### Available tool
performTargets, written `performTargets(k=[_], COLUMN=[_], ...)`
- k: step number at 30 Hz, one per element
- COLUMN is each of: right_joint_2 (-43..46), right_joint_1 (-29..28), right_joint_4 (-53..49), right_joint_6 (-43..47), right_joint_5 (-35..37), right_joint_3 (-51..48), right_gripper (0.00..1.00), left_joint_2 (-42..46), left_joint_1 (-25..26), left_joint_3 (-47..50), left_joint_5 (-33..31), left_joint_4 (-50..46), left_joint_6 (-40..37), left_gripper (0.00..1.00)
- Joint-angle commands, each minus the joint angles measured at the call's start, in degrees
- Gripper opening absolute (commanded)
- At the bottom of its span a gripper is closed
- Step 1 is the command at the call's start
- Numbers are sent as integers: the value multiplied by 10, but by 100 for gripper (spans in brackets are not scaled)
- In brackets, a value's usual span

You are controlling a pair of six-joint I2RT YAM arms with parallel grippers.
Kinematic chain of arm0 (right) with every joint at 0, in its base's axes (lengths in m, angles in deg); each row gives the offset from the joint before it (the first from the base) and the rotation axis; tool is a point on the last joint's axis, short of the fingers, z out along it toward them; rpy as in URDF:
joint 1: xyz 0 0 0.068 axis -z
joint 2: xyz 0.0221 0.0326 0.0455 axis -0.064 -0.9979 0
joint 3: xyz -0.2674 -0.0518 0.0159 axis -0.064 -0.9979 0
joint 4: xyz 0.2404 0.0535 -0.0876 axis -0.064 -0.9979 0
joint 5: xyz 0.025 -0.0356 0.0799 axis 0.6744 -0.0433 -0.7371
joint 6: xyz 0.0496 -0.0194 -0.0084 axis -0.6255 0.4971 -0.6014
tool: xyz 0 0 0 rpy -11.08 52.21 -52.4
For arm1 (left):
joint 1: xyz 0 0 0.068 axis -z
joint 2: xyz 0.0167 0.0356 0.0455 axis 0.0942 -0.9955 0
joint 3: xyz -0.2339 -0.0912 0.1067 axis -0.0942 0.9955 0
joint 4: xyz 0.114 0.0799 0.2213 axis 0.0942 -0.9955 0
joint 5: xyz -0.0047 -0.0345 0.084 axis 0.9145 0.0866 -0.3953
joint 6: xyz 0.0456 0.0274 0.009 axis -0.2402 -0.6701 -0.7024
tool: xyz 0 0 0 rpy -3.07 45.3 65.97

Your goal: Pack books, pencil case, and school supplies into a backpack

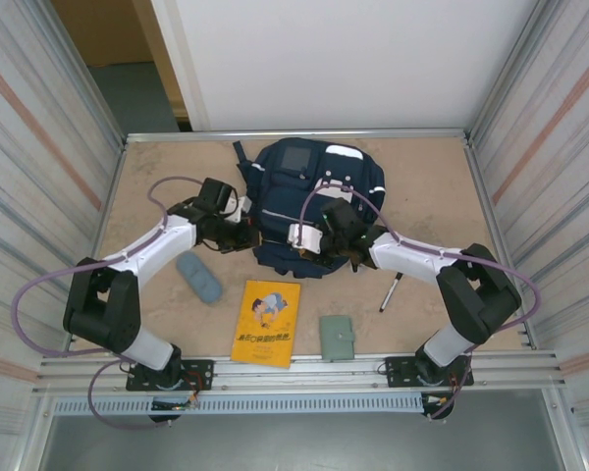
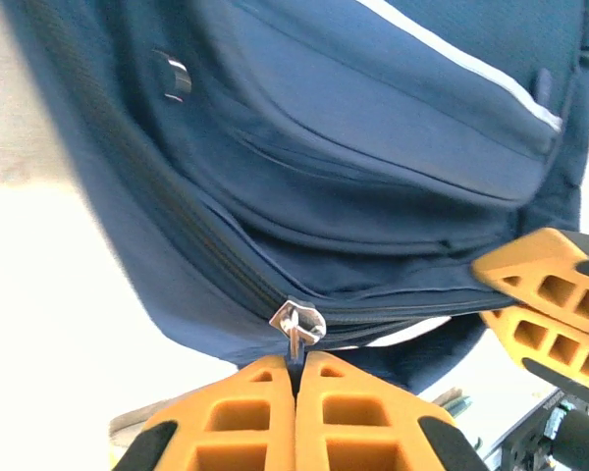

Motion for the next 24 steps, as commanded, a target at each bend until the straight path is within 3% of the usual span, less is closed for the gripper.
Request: performTargets(k=[1,7,10,13,15,19,24], right_joint_2=[24,22,30,65,82,105,73], right_joint_1=[11,38,53,68,65,55,1], right_joint_4=[-48,-40,-86,-64,-32,-45,-94], right_joint_6=[78,122,105,77,62,29,23], right_joint_5=[89,157,180,126,102,14,-29], right_joint_3=[0,17,41,17,-2,-6,39], right_gripper=[0,0,0,14,24,35,48], left_joint_2=[-6,-14,-14,-5,10,23,12], left_joint_1=[-28,-41,-30,3,16,19,25], left_joint_3=[-6,-16,-6,4,11,32,32], left_joint_5=[-24,-41,39,101,96,87,81], left_joint_4=[-37,-52,-28,-4,3,50,64], left_joint_6=[-12,-20,1,30,47,82,82], left_gripper=[0,0,0,0,0,0,0])
